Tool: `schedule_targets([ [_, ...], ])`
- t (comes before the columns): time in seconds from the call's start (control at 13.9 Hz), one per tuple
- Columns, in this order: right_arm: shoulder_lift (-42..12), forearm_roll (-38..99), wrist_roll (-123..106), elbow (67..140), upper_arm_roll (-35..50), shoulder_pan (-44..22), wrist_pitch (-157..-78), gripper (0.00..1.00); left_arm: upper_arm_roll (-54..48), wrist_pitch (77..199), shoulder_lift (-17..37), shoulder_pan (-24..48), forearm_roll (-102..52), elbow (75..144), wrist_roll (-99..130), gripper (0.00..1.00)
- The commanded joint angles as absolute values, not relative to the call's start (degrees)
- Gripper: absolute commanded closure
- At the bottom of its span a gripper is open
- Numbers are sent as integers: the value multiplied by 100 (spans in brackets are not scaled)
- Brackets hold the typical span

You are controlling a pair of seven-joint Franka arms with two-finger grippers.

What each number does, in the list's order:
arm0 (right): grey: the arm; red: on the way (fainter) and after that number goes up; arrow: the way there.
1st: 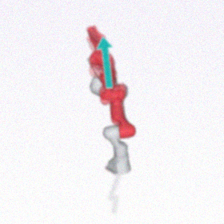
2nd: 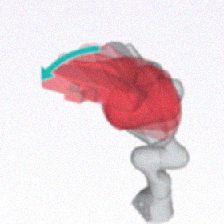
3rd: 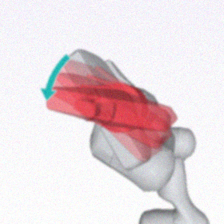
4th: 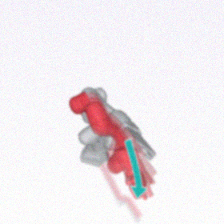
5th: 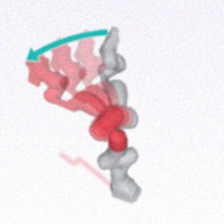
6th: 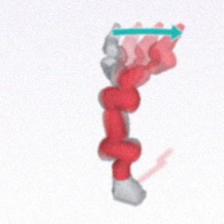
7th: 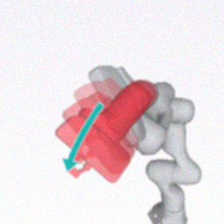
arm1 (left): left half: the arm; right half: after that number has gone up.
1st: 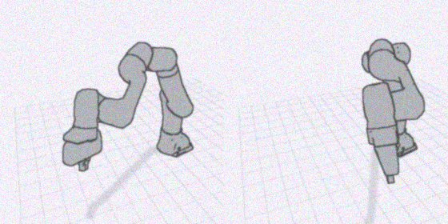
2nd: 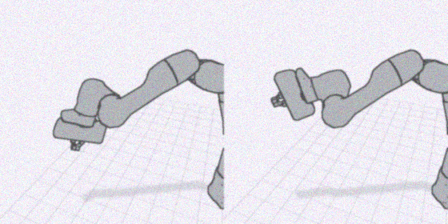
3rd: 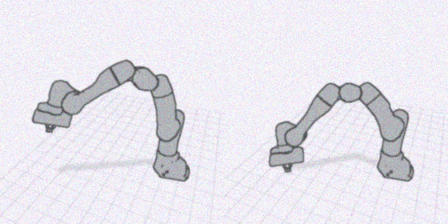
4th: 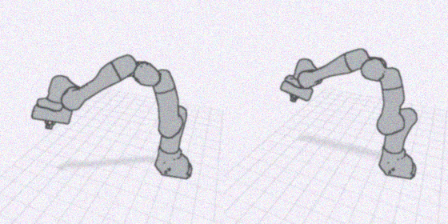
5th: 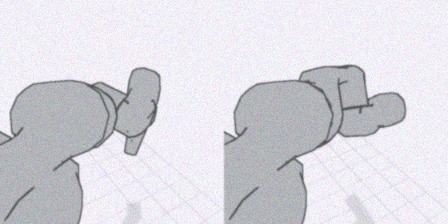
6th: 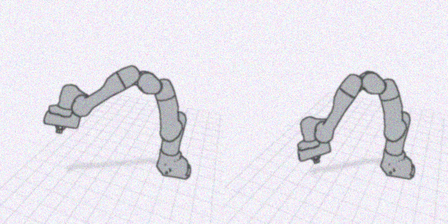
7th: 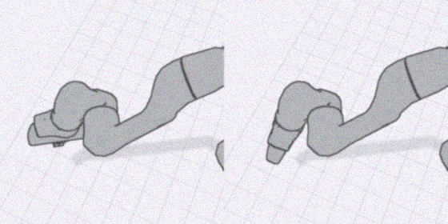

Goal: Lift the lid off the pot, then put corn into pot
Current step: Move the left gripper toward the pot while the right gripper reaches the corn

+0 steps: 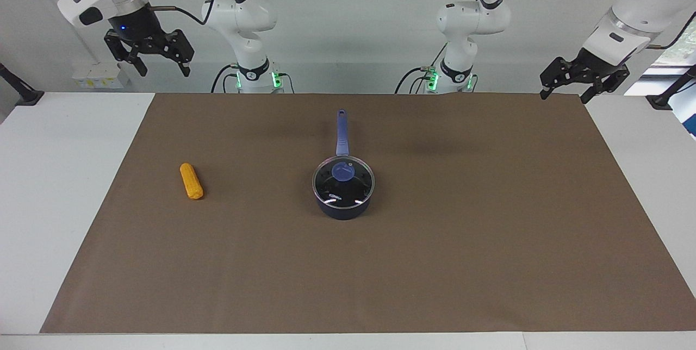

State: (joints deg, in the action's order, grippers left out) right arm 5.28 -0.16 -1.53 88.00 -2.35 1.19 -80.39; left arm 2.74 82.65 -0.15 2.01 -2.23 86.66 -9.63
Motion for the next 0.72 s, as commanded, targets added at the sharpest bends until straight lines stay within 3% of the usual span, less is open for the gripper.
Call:
schedule_targets([
  [0.0,685,-70,17,8973,-193,176,-8068,0,316,8314,-228,212,-141,8912,-1046,0],
  [0.65,721,-79,-436,9220,-176,123,-8446,0,273,8603,-246,403,-211,9333,-958,0],
])
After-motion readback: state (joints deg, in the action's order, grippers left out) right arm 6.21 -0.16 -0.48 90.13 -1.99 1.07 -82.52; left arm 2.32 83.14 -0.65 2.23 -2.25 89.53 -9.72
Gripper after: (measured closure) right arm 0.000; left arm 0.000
